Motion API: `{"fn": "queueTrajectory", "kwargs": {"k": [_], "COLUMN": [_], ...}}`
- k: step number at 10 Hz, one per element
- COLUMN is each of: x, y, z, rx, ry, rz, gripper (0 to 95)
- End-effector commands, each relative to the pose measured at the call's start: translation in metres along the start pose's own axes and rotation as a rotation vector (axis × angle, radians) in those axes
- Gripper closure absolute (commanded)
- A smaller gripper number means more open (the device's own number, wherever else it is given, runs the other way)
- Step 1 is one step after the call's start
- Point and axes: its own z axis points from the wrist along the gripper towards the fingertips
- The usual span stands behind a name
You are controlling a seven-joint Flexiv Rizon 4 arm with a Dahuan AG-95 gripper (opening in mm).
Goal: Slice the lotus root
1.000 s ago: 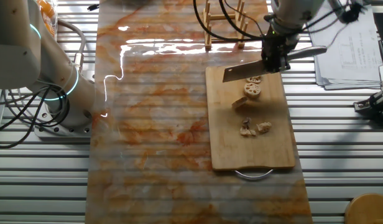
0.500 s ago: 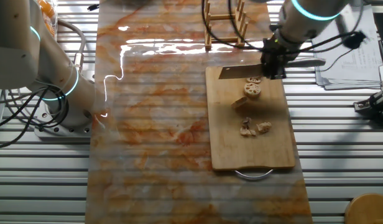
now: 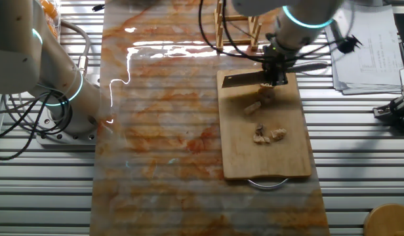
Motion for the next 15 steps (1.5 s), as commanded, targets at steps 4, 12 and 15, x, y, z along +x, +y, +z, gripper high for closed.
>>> {"fn": "queueTrajectory", "kwargs": {"k": [4, 12, 15], "x": [0.008, -0.013, -0.01], "y": [-0.015, -0.027, -0.029], "z": [-0.023, -0.014, -0.009], "rx": [0.094, 0.088, 0.088], "ry": [-0.031, -0.024, -0.024], "rz": [-0.076, -0.055, -0.06], "gripper": [95.0, 95.0, 95.0]}}
